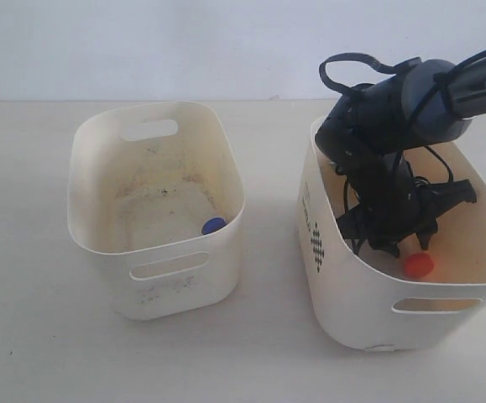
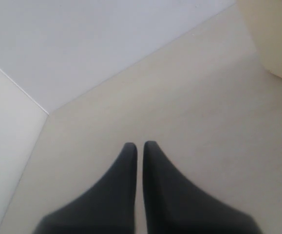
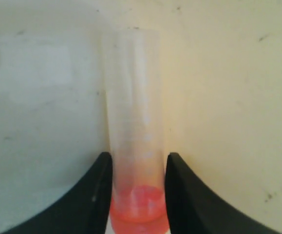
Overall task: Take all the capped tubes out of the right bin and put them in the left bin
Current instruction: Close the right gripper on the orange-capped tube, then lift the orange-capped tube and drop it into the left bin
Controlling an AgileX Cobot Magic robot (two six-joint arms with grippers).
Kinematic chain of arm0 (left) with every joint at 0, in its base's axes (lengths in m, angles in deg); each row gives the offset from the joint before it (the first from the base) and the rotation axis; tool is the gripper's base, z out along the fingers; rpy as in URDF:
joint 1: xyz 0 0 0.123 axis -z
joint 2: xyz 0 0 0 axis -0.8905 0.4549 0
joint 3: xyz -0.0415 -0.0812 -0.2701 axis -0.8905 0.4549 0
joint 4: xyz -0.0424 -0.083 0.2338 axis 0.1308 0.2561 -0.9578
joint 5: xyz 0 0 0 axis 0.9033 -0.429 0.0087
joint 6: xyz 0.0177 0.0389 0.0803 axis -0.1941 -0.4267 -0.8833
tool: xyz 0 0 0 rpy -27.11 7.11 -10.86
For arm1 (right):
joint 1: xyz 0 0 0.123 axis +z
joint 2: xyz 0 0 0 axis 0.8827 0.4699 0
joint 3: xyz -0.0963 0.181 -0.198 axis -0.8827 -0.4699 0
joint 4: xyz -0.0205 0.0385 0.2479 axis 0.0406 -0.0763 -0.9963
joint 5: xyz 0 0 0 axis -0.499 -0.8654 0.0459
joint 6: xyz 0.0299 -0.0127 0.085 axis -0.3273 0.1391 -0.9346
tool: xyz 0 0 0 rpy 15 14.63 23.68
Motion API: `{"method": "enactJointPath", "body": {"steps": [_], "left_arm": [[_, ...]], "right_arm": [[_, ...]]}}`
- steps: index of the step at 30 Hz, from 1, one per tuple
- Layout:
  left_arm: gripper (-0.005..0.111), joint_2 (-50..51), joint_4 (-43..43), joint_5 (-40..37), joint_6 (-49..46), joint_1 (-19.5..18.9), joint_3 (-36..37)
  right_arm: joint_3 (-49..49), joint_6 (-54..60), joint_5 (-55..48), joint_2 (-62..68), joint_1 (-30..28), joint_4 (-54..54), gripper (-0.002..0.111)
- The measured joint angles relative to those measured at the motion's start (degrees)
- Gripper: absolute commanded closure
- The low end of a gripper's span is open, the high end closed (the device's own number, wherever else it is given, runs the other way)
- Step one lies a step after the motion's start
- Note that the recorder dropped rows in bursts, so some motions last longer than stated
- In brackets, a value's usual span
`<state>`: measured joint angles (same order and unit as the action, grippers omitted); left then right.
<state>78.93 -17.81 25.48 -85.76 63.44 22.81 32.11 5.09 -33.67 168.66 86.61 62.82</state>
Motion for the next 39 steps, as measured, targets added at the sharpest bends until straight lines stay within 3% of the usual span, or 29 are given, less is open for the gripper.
{"method": "enactJointPath", "body": {"steps": [11, 29, 33, 39], "left_arm": [[0.103, 0.0, 0.0, 0.0, 0.0, 0.0, 0.0], [0.103, 0.0, 0.0, 0.0, 0.0, 0.0, 0.0], [0.103, 0.0, 0.0, 0.0, 0.0, 0.0, 0.0], [0.103, 0.0, 0.0, 0.0, 0.0, 0.0, 0.0]], "right_arm": [[-0.12, 0.0, 0.0, -0.4, 0.0, 0.24, 0.108], [-0.22, 0.75, 2.08, -16.87, 0.0, -2.35, 0.108], [-0.22, 3.66, 5.8, -21.64, 0.0, -7.39, 0.108], [-0.22, 13.4, 16.01, -27.43, 0.13, -23.34, 0.108]]}}
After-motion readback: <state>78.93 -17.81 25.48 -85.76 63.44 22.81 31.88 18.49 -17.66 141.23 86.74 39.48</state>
